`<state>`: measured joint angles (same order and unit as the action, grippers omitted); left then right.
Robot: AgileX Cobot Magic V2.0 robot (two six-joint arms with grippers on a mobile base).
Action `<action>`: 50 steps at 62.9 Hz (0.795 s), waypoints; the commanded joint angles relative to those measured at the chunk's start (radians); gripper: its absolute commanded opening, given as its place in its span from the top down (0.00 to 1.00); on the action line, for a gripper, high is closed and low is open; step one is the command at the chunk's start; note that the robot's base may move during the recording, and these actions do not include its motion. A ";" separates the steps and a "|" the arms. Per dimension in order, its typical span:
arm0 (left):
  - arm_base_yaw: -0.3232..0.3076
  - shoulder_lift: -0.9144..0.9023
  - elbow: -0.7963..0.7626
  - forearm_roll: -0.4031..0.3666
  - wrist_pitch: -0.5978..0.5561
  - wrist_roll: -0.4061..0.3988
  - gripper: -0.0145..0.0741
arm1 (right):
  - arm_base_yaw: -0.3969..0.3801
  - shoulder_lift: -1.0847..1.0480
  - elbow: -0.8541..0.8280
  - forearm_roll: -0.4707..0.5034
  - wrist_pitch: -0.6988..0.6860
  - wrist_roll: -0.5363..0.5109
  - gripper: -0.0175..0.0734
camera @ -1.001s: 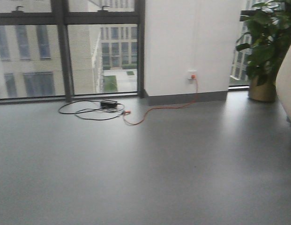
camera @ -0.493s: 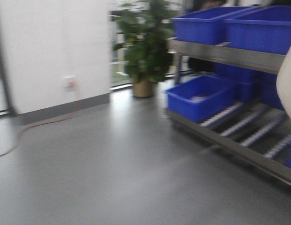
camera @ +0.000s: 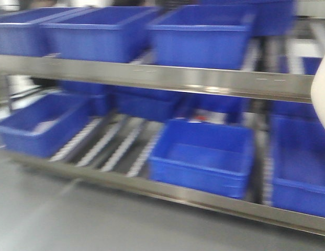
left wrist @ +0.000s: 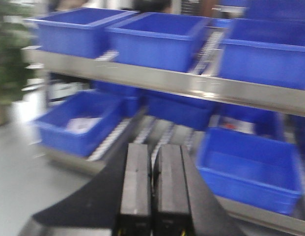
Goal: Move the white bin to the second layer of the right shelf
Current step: 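Drive up to the roller shelf rack holding the bin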
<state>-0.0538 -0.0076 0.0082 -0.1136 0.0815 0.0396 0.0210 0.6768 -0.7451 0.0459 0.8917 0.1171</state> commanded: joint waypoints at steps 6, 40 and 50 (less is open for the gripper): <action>-0.010 -0.013 0.028 -0.001 -0.087 -0.005 0.74 | -0.004 0.000 -0.029 0.000 -0.071 -0.005 0.72; -0.010 -0.013 0.028 -0.001 -0.087 -0.005 0.74 | -0.004 0.000 -0.029 0.000 -0.070 -0.005 0.72; -0.010 -0.013 0.028 -0.001 -0.087 -0.005 0.74 | -0.004 0.000 -0.029 0.000 -0.070 -0.005 0.72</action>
<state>-0.0558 -0.0076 0.0082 -0.1136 0.0815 0.0396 0.0210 0.6768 -0.7451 0.0401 0.8917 0.1171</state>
